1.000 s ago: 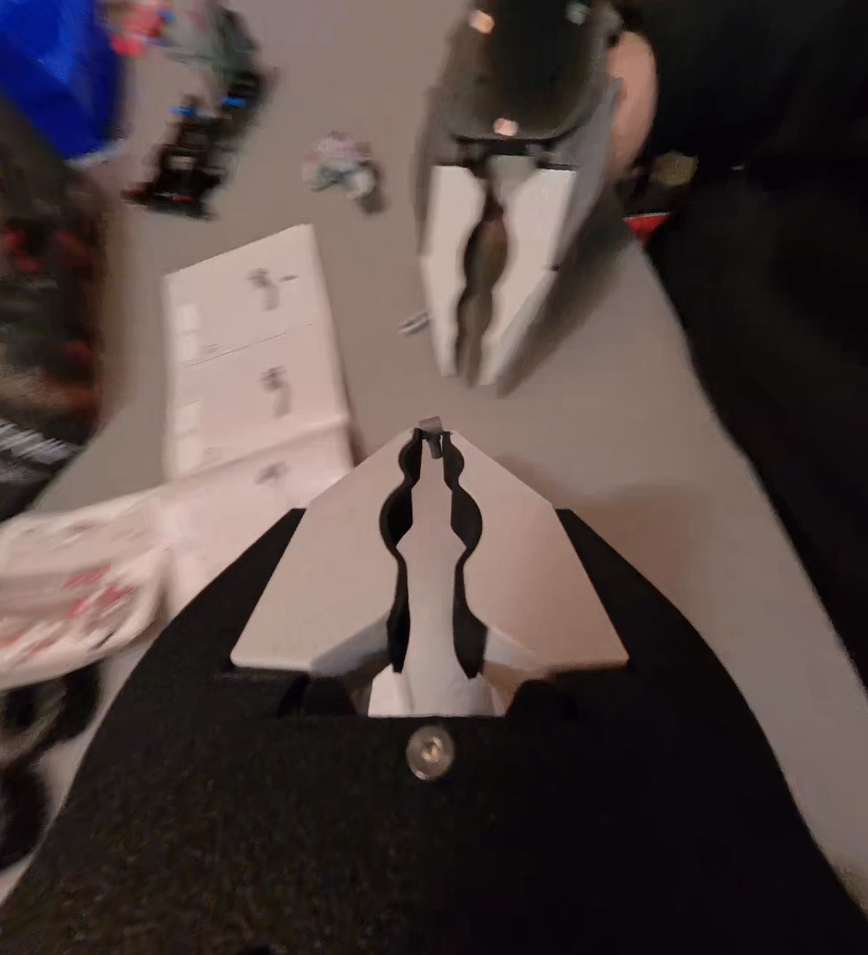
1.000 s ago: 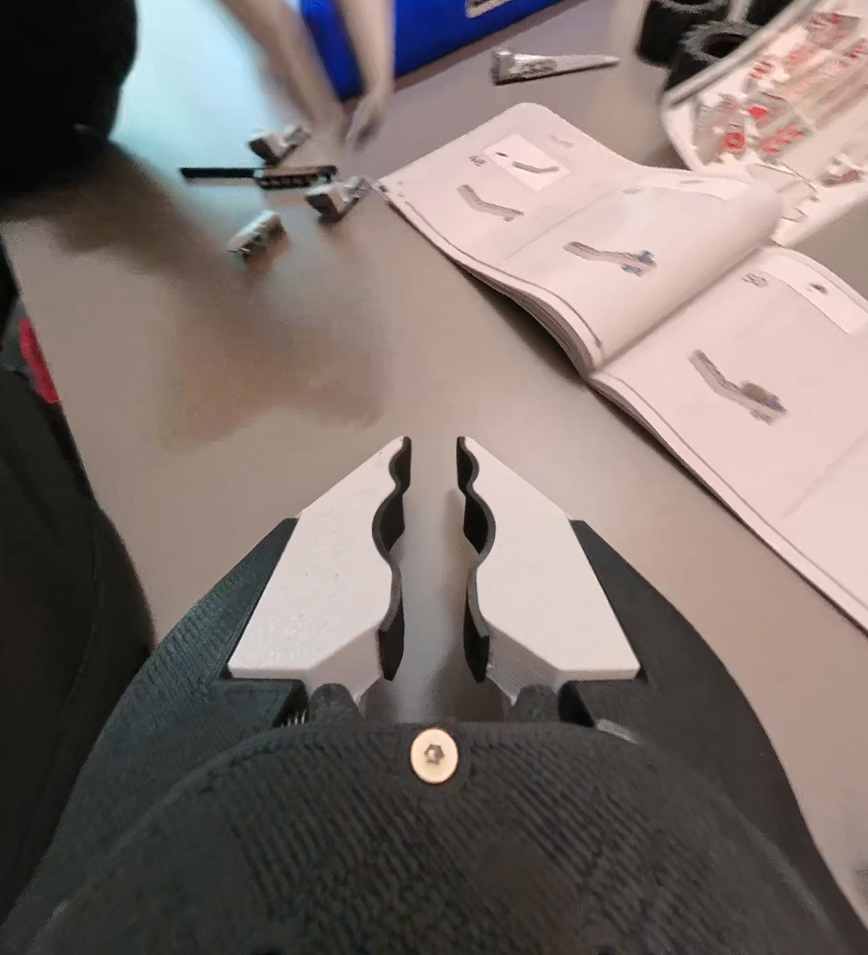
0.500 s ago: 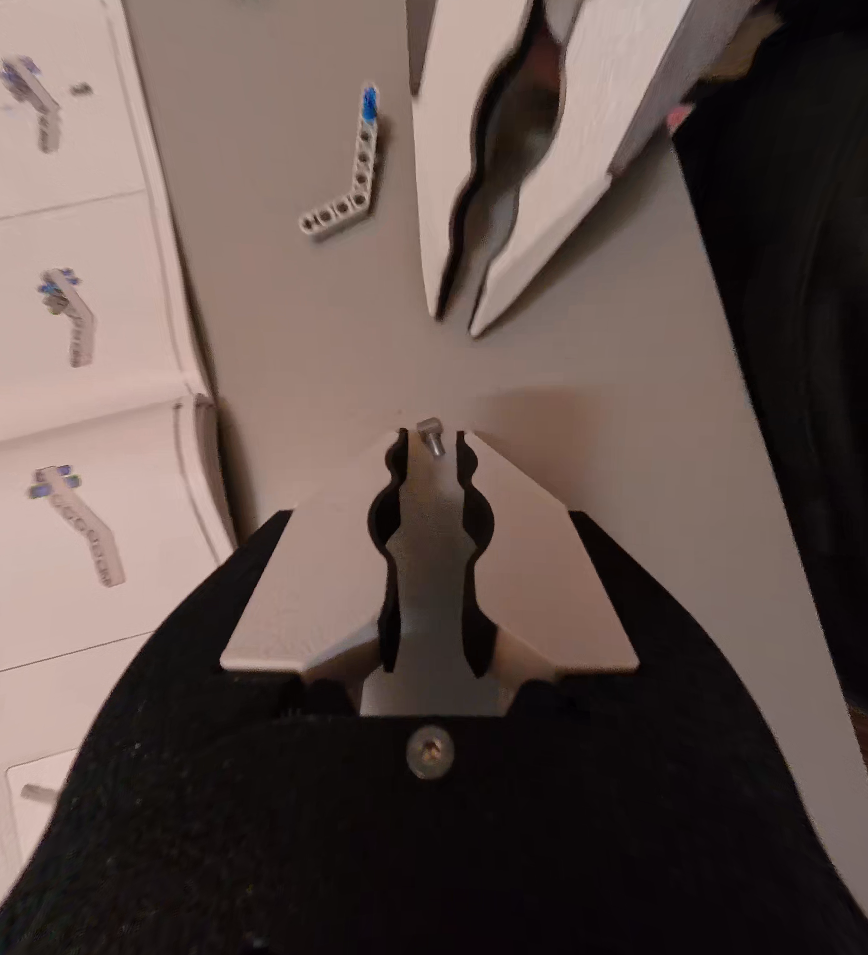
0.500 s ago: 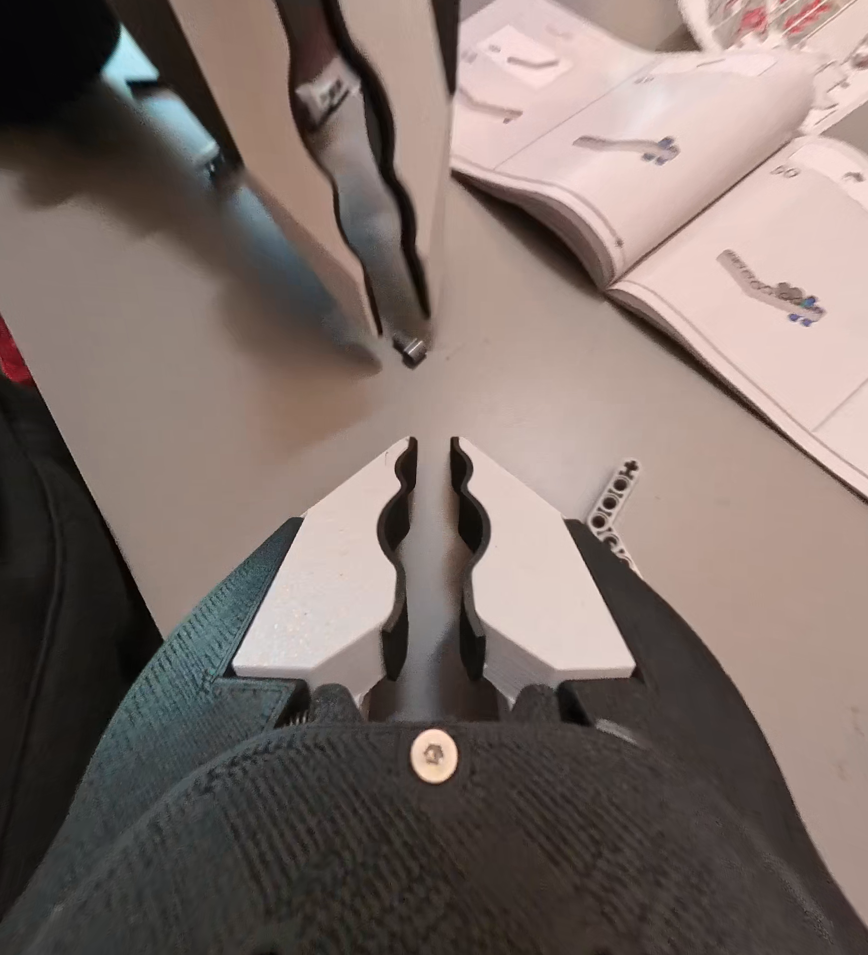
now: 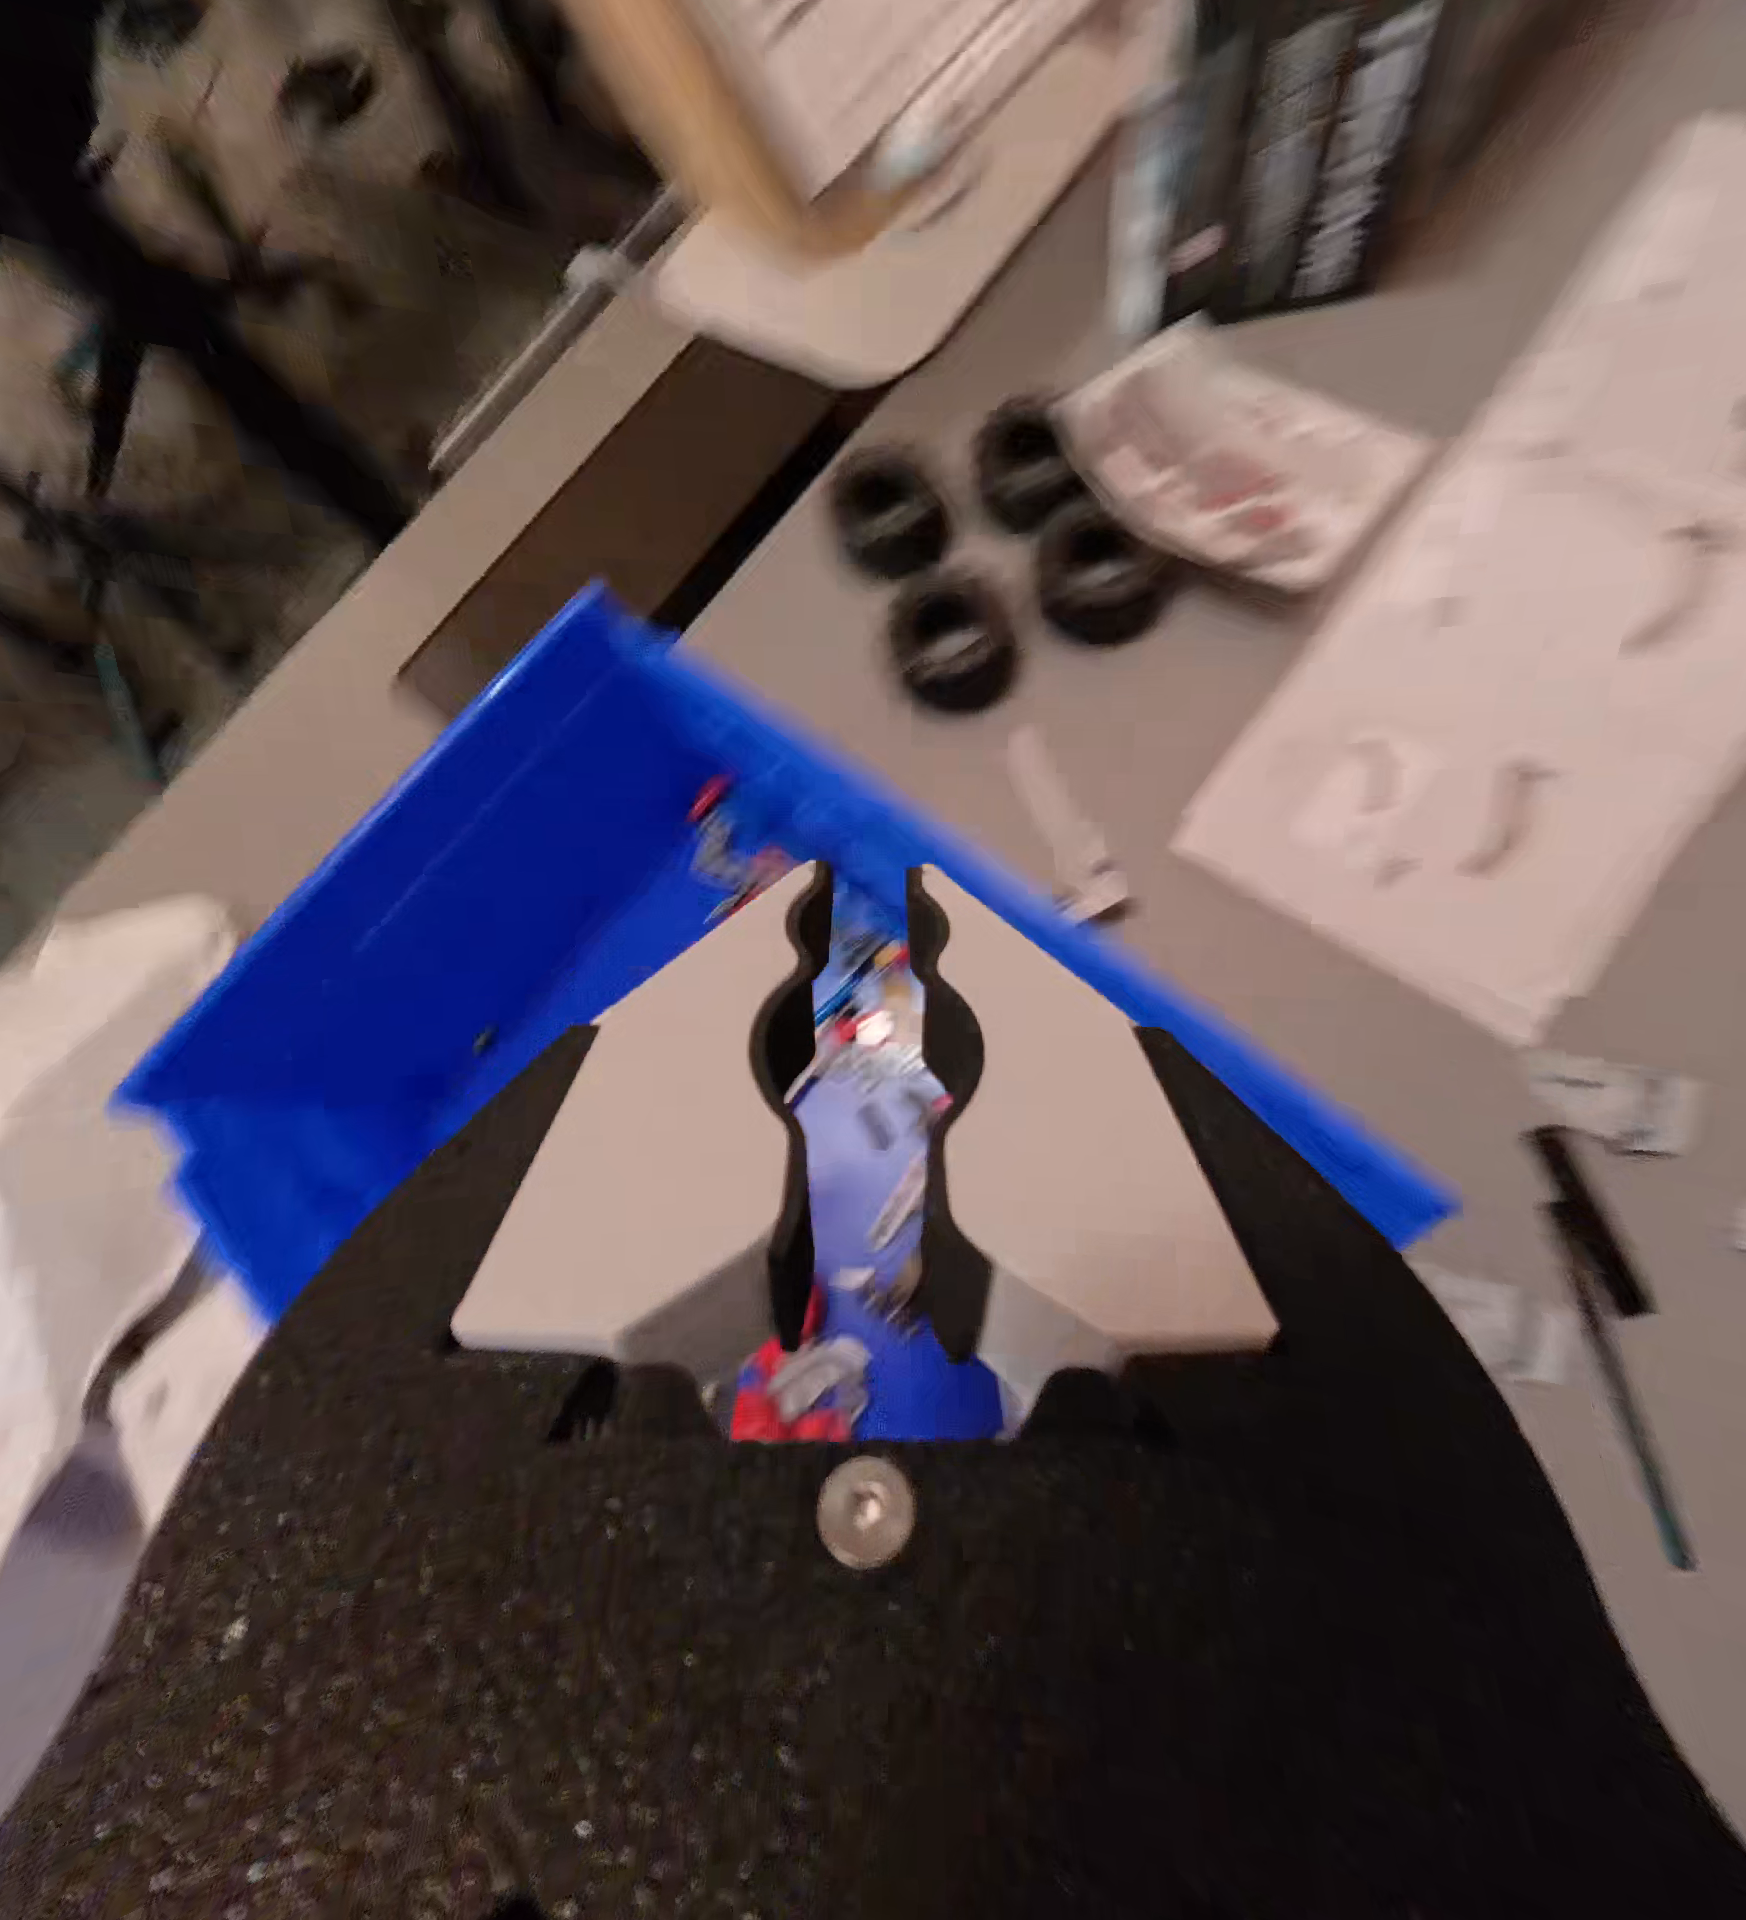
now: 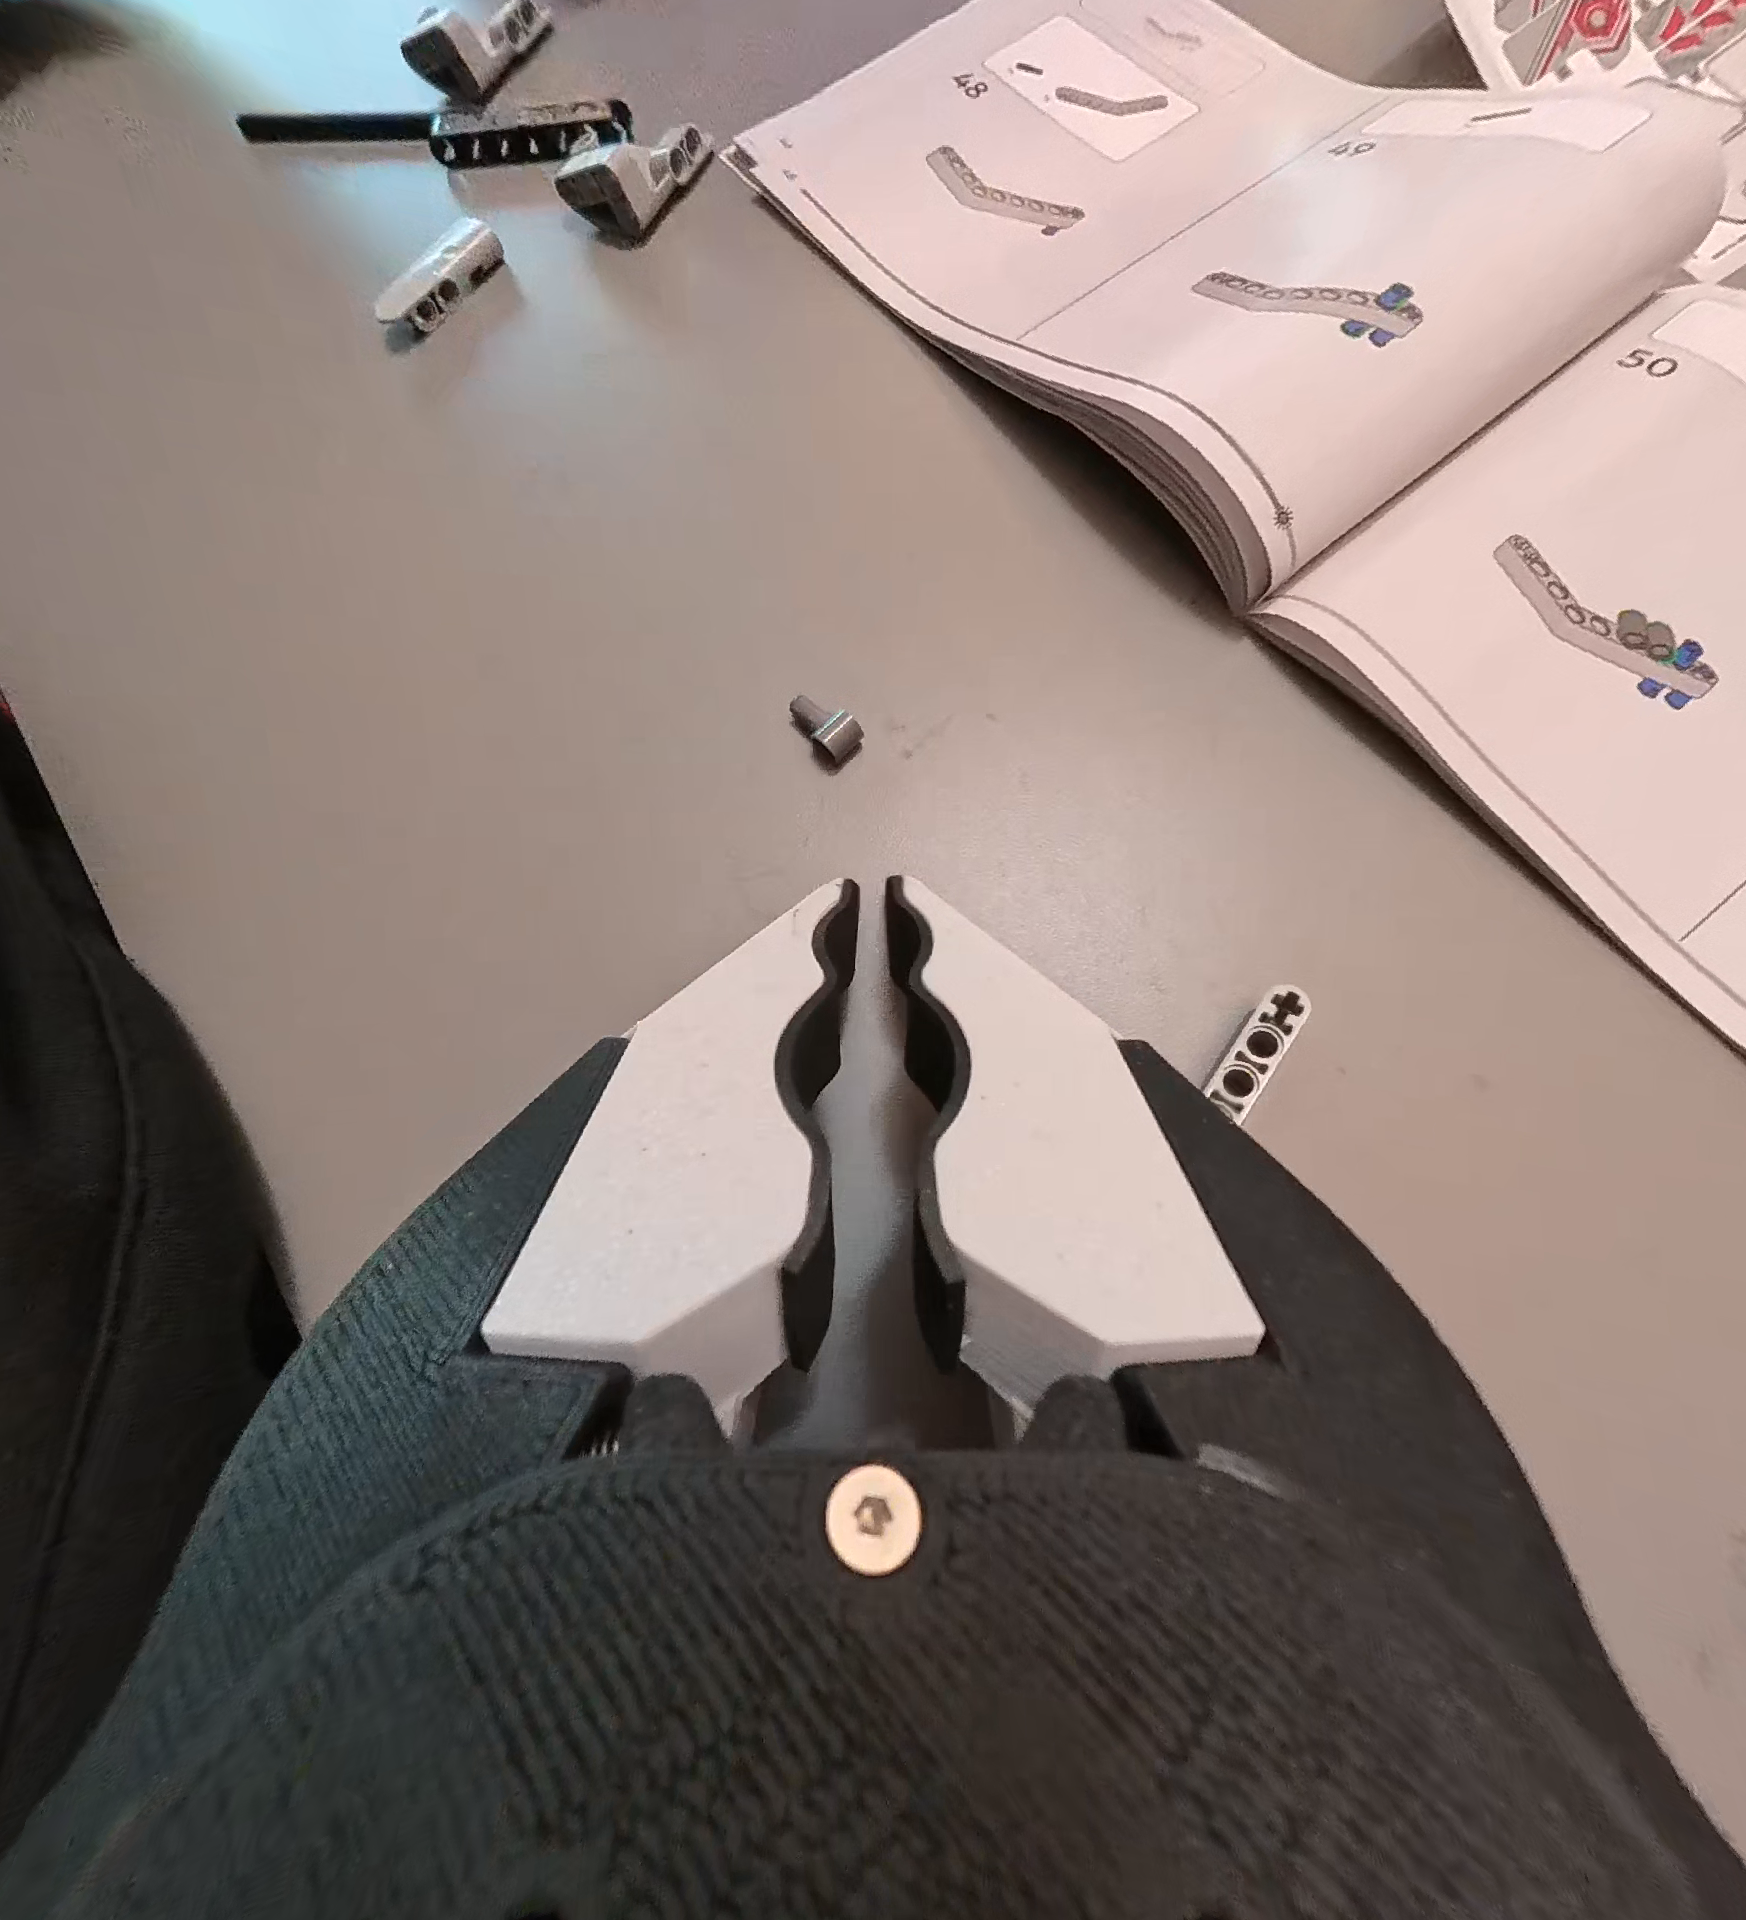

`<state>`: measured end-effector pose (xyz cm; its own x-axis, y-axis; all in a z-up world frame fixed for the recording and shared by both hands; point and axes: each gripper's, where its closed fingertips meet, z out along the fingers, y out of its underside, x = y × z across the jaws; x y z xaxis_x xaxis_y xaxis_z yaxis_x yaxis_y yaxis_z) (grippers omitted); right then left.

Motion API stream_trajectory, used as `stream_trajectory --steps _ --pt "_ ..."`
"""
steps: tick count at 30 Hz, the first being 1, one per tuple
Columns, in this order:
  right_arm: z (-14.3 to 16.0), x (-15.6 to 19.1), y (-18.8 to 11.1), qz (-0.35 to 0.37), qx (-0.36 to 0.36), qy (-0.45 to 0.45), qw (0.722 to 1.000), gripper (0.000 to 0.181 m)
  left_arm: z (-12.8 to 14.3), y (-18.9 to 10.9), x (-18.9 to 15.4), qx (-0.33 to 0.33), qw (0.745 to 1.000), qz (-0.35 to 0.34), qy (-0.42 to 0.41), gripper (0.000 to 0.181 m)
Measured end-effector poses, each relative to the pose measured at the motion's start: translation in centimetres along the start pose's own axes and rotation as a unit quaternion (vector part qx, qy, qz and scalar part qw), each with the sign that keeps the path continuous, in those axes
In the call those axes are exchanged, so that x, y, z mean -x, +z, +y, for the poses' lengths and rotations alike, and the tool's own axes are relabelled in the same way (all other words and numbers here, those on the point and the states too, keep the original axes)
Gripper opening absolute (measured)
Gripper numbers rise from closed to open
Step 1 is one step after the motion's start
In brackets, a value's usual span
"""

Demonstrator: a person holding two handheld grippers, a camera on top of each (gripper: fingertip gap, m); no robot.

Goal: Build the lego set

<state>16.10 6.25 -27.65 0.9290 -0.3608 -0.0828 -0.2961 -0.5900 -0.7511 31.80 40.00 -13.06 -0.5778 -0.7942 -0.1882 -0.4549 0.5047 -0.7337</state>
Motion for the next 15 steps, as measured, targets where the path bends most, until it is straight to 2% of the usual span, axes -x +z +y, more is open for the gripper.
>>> stream_trajectory --steps 2,6,10,15 --pt "0.0 -0.1 0.0 -0.005 0.000 0.008 1.000 0.003 3.3 0.3 3.8 0.026 0.999 -0.017 -0.045 0.012" --pt "0.0 -0.2 0.1 0.001 0.000 0.009 1.000 0.000 7.5 2.4 6.7 0.054 0.989 0.000 -0.135 0.016" --pt "0.0 -0.3 0.0 0.001 0.000 0.009 1.000 0.000 9.1 4.0 8.0 0.083 0.981 -0.023 -0.171 0.027" --pt "0.0 -0.3 0.1 0.003 0.000 0.007 1.000 0.000 10.9 4.8 9.1 0.126 0.973 -0.062 -0.183 0.028"
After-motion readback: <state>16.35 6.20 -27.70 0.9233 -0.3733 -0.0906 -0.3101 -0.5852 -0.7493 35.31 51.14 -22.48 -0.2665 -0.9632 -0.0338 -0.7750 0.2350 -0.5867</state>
